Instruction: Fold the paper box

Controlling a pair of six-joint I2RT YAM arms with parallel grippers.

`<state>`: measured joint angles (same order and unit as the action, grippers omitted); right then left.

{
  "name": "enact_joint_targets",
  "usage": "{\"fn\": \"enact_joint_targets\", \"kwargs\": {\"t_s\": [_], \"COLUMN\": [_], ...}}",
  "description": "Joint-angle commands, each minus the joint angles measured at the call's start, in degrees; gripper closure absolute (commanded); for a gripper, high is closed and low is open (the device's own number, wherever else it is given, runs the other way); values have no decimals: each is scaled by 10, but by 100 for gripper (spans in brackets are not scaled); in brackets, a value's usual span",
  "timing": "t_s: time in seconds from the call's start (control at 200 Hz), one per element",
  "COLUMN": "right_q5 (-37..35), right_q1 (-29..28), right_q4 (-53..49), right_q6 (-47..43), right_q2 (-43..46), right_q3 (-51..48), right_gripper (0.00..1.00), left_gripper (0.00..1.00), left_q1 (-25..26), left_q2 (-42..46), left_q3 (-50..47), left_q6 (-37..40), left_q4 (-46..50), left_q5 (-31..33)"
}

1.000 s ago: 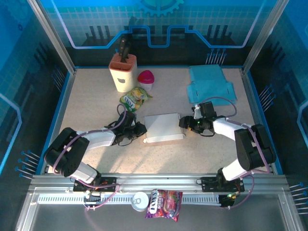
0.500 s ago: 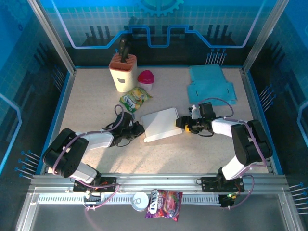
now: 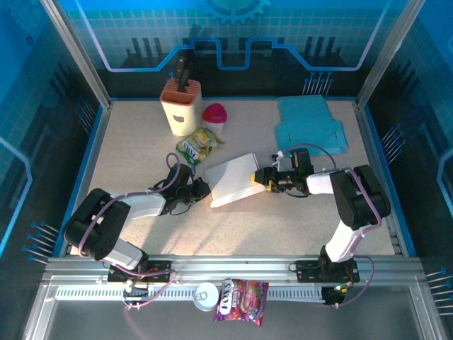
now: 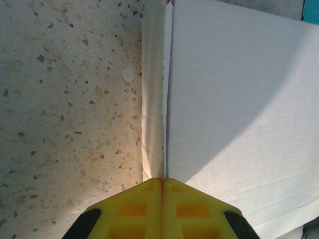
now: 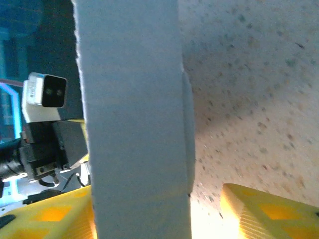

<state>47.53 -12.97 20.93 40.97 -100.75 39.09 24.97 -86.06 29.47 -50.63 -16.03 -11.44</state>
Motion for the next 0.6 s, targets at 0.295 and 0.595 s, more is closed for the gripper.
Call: {"fn": "enact_joint_targets", "kwargs": {"t_s": [0.295,0.595], "right_q5": [24,-23], "right_q1": [-3,-1], "right_q4": [143,101], "right_q6": [111,215], "right_q2": [3,96], "right_q3": [-11,-40], "right_gripper": [63,74], "left_gripper": [81,45], "left_q1": [-15,172], "left_q2": [3,206], "left_q3": [15,22], "left_q6": [48,378], "left_q4": [90,109], "left_q5": [30,255]}}
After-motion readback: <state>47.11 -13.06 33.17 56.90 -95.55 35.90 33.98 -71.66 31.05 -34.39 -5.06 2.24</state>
